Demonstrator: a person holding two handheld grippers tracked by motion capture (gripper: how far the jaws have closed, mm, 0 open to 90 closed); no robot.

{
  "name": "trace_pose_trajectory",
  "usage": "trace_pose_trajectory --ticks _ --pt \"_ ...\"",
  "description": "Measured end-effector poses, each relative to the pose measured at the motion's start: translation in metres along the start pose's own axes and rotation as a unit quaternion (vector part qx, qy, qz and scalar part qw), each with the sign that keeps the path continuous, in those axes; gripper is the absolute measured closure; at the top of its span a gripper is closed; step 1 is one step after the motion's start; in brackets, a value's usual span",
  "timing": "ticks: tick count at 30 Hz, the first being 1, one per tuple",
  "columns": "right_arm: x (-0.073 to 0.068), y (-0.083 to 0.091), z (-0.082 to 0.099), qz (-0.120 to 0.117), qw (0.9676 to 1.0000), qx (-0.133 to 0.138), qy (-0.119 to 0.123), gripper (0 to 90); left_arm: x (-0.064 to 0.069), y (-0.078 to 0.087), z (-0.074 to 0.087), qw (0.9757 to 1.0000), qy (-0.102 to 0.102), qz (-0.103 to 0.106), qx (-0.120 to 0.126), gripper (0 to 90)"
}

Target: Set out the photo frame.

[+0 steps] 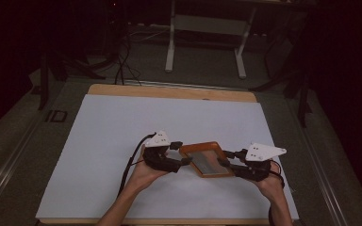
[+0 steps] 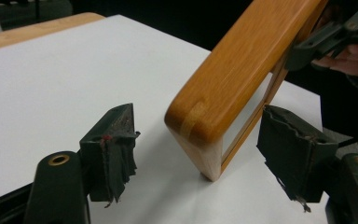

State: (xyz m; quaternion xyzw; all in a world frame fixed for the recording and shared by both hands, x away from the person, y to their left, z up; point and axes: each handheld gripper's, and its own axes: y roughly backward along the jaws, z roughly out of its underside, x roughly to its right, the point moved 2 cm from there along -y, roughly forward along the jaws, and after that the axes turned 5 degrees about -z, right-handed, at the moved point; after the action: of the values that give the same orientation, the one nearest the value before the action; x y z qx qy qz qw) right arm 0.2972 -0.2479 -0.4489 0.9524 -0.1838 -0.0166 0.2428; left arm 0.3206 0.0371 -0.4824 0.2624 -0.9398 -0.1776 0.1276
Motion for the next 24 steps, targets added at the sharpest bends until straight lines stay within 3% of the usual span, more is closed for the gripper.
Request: trace_pose_trajectory --ticks 12,24 --pt "0.001 0.003 0.003 0.002 1.0000 0.002 -0.007 67.2 0.010 -0.034 0.015 0.9997 -0.001 -0.008 -0.021 32.0" --pt "0.004 0.003 0.005 0.005 0.9999 0.003 -0.016 67.8 0.016 -0.037 0.014 0.9992 -0.022 -0.015 -0.028 48.8"
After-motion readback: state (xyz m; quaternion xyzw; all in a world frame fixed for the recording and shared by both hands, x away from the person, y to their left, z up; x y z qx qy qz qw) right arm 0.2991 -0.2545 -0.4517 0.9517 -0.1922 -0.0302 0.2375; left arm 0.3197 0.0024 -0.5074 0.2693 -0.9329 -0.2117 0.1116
